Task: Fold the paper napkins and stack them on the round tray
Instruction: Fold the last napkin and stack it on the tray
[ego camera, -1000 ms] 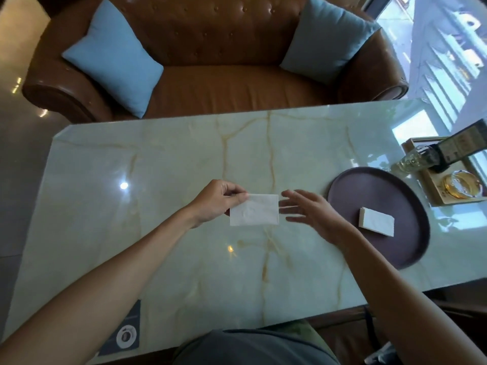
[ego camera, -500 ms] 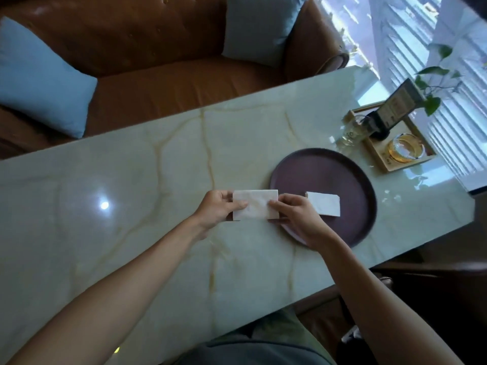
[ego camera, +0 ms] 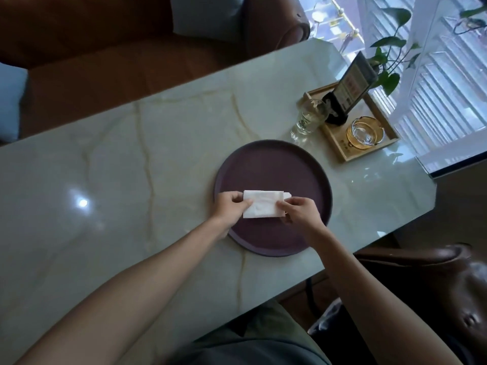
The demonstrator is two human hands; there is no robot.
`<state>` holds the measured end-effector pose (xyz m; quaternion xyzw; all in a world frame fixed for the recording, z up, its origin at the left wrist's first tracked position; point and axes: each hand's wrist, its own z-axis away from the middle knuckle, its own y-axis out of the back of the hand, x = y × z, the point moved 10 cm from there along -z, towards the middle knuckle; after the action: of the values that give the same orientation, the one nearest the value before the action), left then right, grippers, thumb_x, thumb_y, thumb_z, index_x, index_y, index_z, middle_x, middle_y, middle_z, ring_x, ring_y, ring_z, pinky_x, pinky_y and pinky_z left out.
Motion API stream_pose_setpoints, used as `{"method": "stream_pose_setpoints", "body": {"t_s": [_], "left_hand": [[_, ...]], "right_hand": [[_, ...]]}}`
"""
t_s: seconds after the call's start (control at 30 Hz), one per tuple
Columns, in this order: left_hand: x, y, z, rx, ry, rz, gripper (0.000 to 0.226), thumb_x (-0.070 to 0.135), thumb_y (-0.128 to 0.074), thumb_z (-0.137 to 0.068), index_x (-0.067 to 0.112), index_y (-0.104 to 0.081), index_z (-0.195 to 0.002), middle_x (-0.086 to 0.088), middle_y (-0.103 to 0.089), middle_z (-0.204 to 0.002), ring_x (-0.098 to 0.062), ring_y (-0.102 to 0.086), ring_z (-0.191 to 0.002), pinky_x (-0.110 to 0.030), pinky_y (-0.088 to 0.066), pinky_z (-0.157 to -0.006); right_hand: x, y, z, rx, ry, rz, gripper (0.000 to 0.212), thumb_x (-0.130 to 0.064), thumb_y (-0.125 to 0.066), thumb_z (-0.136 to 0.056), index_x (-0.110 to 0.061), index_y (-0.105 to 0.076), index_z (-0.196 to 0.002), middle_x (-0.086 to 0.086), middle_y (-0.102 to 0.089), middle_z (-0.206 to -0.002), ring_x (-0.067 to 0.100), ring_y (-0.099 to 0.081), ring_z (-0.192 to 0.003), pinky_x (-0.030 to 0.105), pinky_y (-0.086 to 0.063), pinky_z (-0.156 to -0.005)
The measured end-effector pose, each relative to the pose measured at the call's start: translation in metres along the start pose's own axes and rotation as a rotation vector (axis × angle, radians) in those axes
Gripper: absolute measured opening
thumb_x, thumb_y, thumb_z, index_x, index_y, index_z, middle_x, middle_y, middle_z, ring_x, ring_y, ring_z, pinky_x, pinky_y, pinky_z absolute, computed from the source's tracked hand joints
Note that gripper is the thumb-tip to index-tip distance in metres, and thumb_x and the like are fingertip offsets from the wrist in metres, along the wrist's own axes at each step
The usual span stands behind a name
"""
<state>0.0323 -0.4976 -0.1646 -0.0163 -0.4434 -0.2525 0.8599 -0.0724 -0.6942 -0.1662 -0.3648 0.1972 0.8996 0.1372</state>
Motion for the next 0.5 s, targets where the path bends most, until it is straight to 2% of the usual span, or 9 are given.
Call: {"method": "stream_pose_setpoints", "body": {"t_s": [0.1,0.17,0.23,0.3,0.43,0.5], "left_hand": [[-0.008,-0.014,-0.011,0.02,0.015,-0.048,0.007,0.007,-0.072,-0.09,0.002,-0.076,-0.093,-0.006,-0.072,-0.087,-0.016,-0.063,-0.081,-0.029,-0.052,-0.072],[-0.015,-0.019,-0.018,0.041,0.049,-0.059,0.003,0.009,-0.074,-0.088,0.008,-0.074,-0.09,-0.004,-0.071,-0.084,-0.018,-0.064,-0.081,-0.037,-0.058,-0.08],[-0.021,-0.023,-0.023,0.063,0.091,-0.053,0.009,0.009,-0.076,-0.085,0.013,-0.07,-0.091,-0.005,-0.069,-0.083,-0.022,-0.067,-0.084,-0.047,-0.06,-0.089],[-0.024,-0.026,-0.028,0.082,0.106,-0.05,0.011,0.009,-0.077,-0.084,0.015,-0.069,-0.089,-0.006,-0.069,-0.083,-0.024,-0.069,-0.085,-0.051,-0.059,-0.09],[-0.022,-0.031,-0.033,0.111,0.095,-0.075,0.01,0.011,-0.078,-0.083,0.017,-0.07,-0.084,-0.006,-0.072,-0.086,-0.027,-0.073,-0.091,-0.048,-0.06,-0.09],[-0.022,-0.034,-0.035,0.122,0.088,-0.106,0.009,0.012,-0.078,-0.083,0.016,-0.071,-0.087,-0.005,-0.072,-0.088,-0.023,-0.071,-0.087,-0.043,-0.061,-0.088]], "right_hand": [[0.015,0.012,-0.011,0.031,-0.033,0.037,0.023,-0.013,-0.068,-0.087,0.007,-0.07,-0.076,-0.001,-0.053,-0.049,0.015,-0.046,-0.048,0.03,-0.04,-0.052],[0.021,0.017,-0.017,0.046,-0.042,0.067,0.02,-0.012,-0.067,-0.088,0.003,-0.072,-0.075,-0.003,-0.052,-0.046,0.013,-0.045,-0.046,0.027,-0.039,-0.049],[0.025,0.022,-0.022,0.065,-0.039,0.097,0.017,-0.011,-0.067,-0.087,-0.004,-0.074,-0.074,-0.005,-0.056,-0.046,0.011,-0.047,-0.044,0.024,-0.04,-0.047],[0.027,0.026,-0.027,0.088,-0.037,0.125,0.012,-0.012,-0.068,-0.085,-0.01,-0.075,-0.075,-0.006,-0.062,-0.051,0.01,-0.053,-0.049,0.025,-0.045,-0.051],[0.033,0.031,-0.037,0.108,-0.045,0.143,0.008,-0.014,-0.069,-0.085,-0.012,-0.072,-0.077,0.0,-0.067,-0.063,0.015,-0.059,-0.059,0.029,-0.047,-0.058],[0.036,0.034,-0.041,0.117,-0.051,0.145,0.009,-0.016,-0.07,-0.086,-0.012,-0.072,-0.079,0.002,-0.069,-0.069,0.016,-0.061,-0.064,0.032,-0.05,-0.061]]}}
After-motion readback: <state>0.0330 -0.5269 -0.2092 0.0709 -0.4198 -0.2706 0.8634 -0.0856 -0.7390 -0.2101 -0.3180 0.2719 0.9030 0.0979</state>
